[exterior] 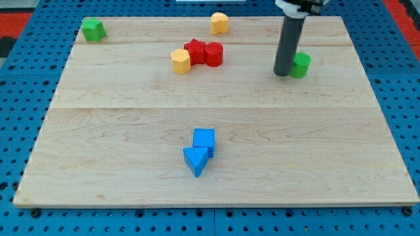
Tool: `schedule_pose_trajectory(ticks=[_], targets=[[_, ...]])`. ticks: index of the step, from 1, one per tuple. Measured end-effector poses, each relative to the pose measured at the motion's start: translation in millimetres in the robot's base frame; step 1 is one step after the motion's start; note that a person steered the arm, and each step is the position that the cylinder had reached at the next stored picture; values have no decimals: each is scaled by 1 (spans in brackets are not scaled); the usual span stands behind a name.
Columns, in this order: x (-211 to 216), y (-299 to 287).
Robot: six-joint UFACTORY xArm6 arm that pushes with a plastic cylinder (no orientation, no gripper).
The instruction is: Place the green circle parallel to the right of the yellow heart
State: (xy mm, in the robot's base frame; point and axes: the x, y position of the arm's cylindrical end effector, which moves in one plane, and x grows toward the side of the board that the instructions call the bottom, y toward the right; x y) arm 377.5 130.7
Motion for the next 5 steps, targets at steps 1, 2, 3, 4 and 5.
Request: schedule_pose_trajectory(ticks=[1,2,3,4,5], targets=[[27,-5],[-22,5],[-67,26],[-2,20],[4,59]])
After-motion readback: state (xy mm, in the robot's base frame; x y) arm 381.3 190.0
